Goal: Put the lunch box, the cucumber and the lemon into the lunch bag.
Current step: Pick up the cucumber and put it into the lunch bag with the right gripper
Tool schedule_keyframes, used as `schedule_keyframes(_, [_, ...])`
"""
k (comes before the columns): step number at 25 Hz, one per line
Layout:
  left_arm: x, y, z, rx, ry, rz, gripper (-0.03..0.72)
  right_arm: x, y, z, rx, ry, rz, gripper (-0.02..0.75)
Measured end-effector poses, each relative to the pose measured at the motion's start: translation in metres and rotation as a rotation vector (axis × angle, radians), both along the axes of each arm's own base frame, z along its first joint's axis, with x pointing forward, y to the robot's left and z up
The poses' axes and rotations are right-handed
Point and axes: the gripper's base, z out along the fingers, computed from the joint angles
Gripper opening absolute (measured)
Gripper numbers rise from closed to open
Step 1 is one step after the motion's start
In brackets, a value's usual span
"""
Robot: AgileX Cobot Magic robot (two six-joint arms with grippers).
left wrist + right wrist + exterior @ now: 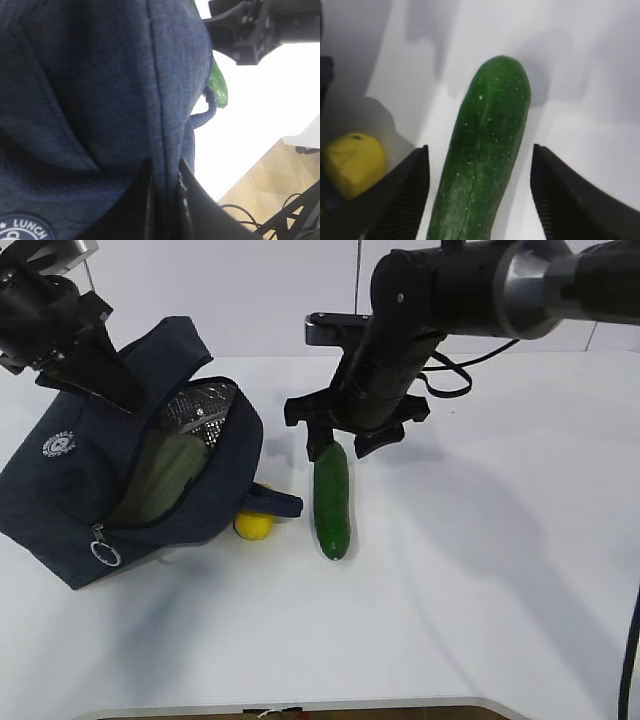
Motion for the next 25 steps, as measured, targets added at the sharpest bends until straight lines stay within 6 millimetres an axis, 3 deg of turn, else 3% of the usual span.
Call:
schedule_keyframes(11, [0.0,0.0,0.0,0.003,0.0,-0.007,0.01,0.004,0.003,-0.025,-0.009,0.048,-0.032,0.503])
schedule_keyframes(25, [0.0,0.0,0.0,0.005,-0.003,-0.011,0.01,0.003,0.007,-0.034,-0.015,0.068,-0.034,0.512])
